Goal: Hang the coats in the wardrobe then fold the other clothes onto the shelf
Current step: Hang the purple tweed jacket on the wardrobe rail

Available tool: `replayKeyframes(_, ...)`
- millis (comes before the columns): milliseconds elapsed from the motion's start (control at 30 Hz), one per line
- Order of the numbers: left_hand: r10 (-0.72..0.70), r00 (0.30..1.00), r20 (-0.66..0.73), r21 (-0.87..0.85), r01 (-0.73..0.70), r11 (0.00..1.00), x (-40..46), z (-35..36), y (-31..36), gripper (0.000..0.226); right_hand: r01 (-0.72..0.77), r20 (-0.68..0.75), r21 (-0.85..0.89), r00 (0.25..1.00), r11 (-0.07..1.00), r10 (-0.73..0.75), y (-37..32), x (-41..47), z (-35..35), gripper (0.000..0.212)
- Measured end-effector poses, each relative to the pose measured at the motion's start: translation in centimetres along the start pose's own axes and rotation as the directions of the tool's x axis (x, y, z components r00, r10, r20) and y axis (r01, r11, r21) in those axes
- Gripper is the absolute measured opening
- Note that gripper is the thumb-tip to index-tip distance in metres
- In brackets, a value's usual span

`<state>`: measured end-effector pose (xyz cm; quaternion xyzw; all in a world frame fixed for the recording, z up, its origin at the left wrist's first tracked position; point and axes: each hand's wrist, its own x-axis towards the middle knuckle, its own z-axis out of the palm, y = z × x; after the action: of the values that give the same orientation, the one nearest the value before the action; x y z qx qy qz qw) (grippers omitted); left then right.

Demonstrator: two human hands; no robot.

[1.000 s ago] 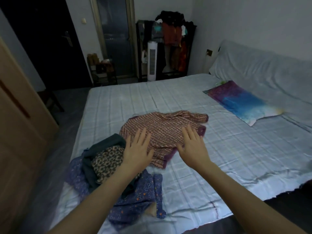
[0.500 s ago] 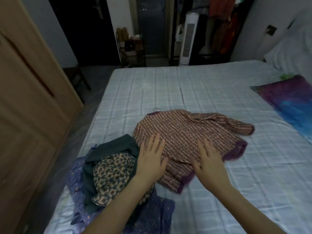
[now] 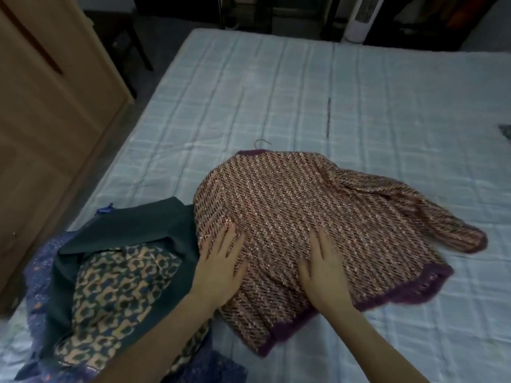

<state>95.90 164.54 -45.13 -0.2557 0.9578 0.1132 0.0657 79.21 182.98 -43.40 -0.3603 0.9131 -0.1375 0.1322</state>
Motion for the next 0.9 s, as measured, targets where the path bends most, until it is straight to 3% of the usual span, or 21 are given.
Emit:
replayKeyframes(100,0.002,0.999,0.052,-0.001,-0.002,1.000,5.1,2.2,-0.3,0.066,0.005,0.036,0.034,0.999,0.999,-0.006,0.0,4.1,3.1,0.064)
replayKeyframes(267,-0.059,0.998,-0.025,0.011,0.060,0.998,16.7,5.3,-2.8,0.061,0.044,0.007,-0.004,0.999,0.999,-0.044,0.1,13.5,7.7,0.063)
replayKeyframes(400,-0.289,0.946,-0.149,-0.132,0.271,0.953,23.7,6.0,-6.3,0.048,-0.001,0.029,-0.099,1.000,0.995,0.004,3.1,17.6,12.5,0.065)
replayKeyframes(500,-0.454,0.886,-0.093,-0.292,0.411,0.863,25.6,7.3,-8.4,0.044,-0.014,-0.021,-0.187,1.000,0.982,0.010,4.3,17.0,15.1,0.067)
replayKeyframes(567,-0.432,0.893,-0.123,-0.265,0.390,0.882,25.7,8.0,-9.1,0.042,-0.013,-0.043,-0.198,0.999,0.980,0.005,4.5,16.8,15.4,0.067)
replayKeyframes(700,-0.363,0.873,-0.324,-0.212,0.307,0.928,26.8,7.3,-10.7,0.030,-0.018,-0.065,-0.200,0.998,0.980,0.005,4.5,16.8,15.2,0.067)
replayKeyframes(833,-0.356,0.920,-0.164,-0.268,0.306,0.914,28.8,5.4,-11.6,0.069,-0.019,-0.070,-0.188,0.998,0.982,0.006,4.6,16.9,15.5,0.067)
replayKeyframes(900,-0.322,0.943,-0.085,-0.149,0.307,0.940,29.5,4.6,-11.1,0.067,-0.022,-0.081,-0.179,0.997,0.984,0.007,4.6,16.9,15.6,0.067)
